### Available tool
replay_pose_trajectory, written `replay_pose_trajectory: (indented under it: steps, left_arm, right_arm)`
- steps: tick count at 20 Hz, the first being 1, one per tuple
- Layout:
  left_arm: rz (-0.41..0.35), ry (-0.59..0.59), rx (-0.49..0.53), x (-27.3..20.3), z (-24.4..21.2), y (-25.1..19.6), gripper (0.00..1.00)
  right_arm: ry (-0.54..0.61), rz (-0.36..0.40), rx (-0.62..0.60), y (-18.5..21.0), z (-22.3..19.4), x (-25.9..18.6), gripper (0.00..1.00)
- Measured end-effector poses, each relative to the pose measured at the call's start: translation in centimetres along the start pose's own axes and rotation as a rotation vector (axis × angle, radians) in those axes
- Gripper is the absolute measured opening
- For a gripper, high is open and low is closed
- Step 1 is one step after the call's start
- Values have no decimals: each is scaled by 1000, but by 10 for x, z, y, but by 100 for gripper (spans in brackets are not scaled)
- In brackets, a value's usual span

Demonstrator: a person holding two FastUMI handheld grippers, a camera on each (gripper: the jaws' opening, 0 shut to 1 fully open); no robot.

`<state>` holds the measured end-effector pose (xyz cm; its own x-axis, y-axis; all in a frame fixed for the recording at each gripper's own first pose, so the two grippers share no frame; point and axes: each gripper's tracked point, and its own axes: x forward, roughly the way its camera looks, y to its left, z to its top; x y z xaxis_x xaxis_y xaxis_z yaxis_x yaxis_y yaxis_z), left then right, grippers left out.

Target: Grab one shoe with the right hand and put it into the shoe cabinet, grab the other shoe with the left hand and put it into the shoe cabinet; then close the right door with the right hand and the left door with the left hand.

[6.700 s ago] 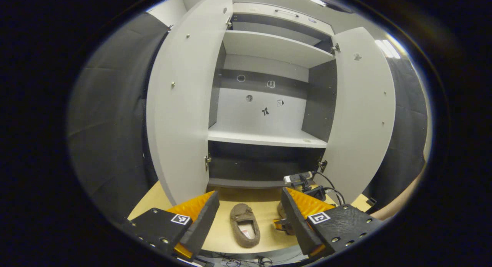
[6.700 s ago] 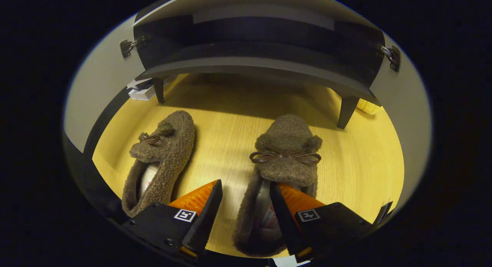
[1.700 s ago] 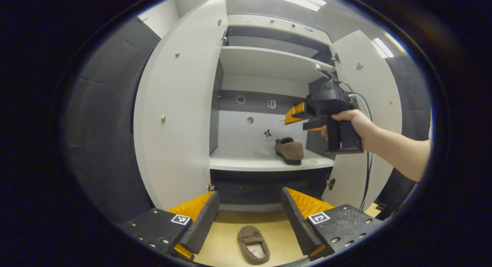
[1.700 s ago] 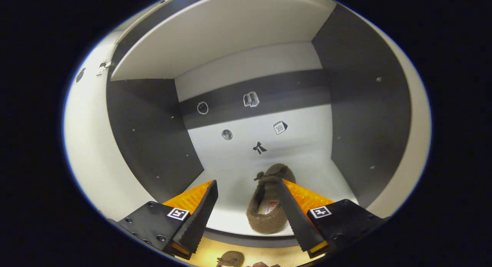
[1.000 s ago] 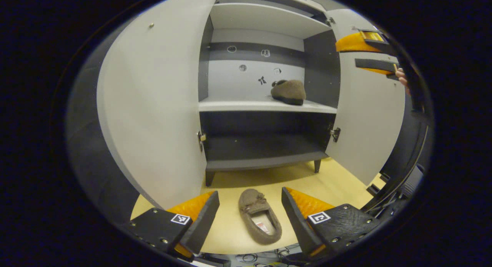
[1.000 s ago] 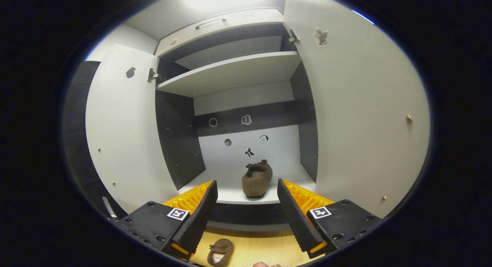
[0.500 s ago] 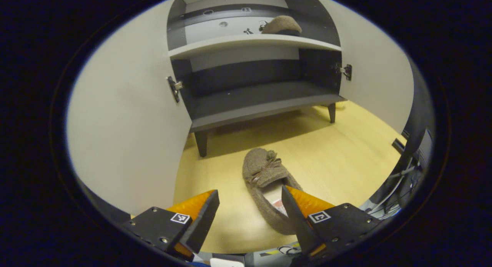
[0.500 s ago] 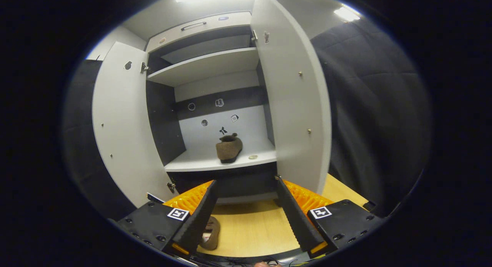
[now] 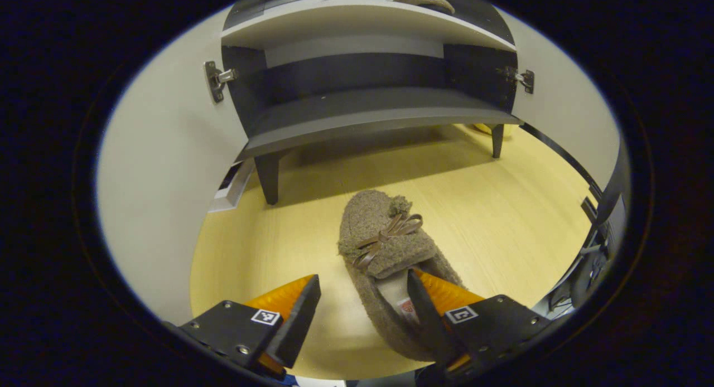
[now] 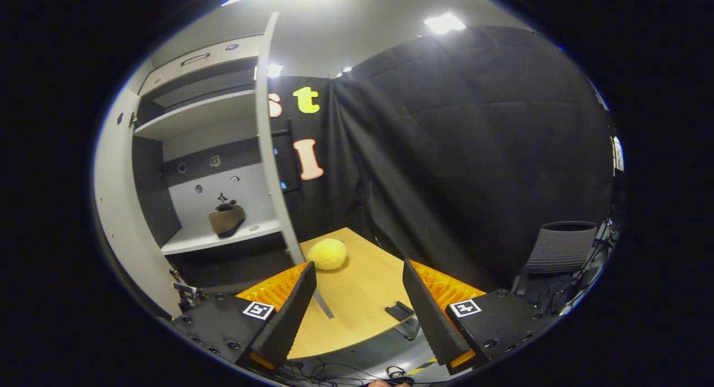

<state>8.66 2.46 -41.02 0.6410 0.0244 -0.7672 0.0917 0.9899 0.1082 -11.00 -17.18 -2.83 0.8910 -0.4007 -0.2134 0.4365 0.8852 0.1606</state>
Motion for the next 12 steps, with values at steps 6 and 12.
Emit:
replay_pose_trajectory:
  steps: [6, 12]
  left_arm:
    - [-17, 64, -119, 16, -5, -6, 41]
    - [107, 110, -199, 18, -10, 7, 31]
  right_arm:
    - [-48, -29, -7, -43, 28, 39, 98]
    - [-32, 11, -3, -51, 34, 90, 98]
